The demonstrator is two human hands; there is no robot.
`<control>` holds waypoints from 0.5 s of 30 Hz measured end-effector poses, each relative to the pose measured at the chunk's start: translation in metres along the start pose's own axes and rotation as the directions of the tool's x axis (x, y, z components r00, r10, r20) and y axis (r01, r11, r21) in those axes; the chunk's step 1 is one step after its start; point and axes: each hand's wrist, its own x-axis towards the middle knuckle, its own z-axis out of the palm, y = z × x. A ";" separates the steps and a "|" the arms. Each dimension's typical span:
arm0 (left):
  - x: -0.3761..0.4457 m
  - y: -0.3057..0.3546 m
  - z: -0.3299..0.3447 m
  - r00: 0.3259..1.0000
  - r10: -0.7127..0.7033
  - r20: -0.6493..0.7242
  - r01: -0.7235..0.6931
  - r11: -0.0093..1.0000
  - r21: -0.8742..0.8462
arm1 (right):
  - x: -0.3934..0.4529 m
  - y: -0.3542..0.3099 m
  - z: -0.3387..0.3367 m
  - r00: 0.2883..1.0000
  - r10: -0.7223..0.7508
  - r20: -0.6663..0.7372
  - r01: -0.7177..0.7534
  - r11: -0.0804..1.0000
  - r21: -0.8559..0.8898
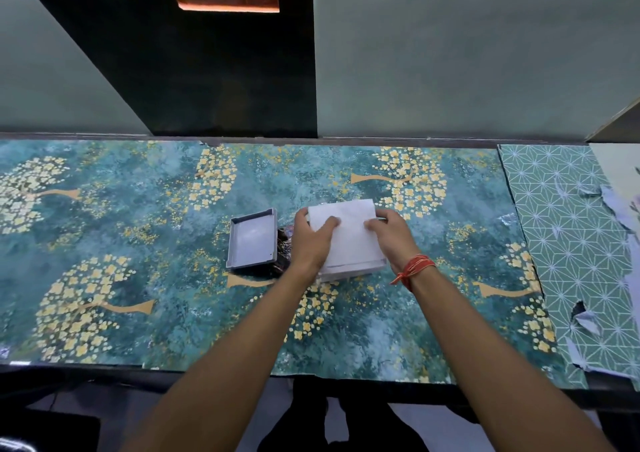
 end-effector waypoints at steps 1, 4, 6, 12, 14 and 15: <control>-0.001 0.000 -0.001 1.000 -0.014 -0.024 0.015 0.999 0.038 | 0.002 0.001 -0.001 0.999 -0.027 -0.020 0.026 0.998 -0.051; 0.001 -0.006 -0.007 0.998 -0.025 -0.053 0.032 0.990 0.138 | 0.006 0.005 -0.003 0.991 -0.096 -0.093 0.075 0.976 -0.207; 0.003 -0.010 -0.010 0.998 -0.006 -0.059 0.019 0.976 0.216 | 0.010 0.007 -0.002 0.985 -0.130 -0.114 0.091 0.950 -0.298; 0.005 -0.005 -0.018 0.994 0.071 -0.087 -0.040 0.947 0.318 | 0.017 0.009 0.004 0.981 -0.148 -0.128 0.079 0.896 -0.438; 0.007 -0.004 -0.020 0.993 0.069 -0.099 -0.033 0.947 0.320 | 0.019 0.009 0.006 0.981 -0.149 -0.125 0.076 0.885 -0.459; 0.008 -0.004 -0.020 0.993 0.066 -0.102 -0.030 0.946 0.323 | 0.020 0.009 0.007 0.982 -0.142 -0.124 0.070 0.886 -0.458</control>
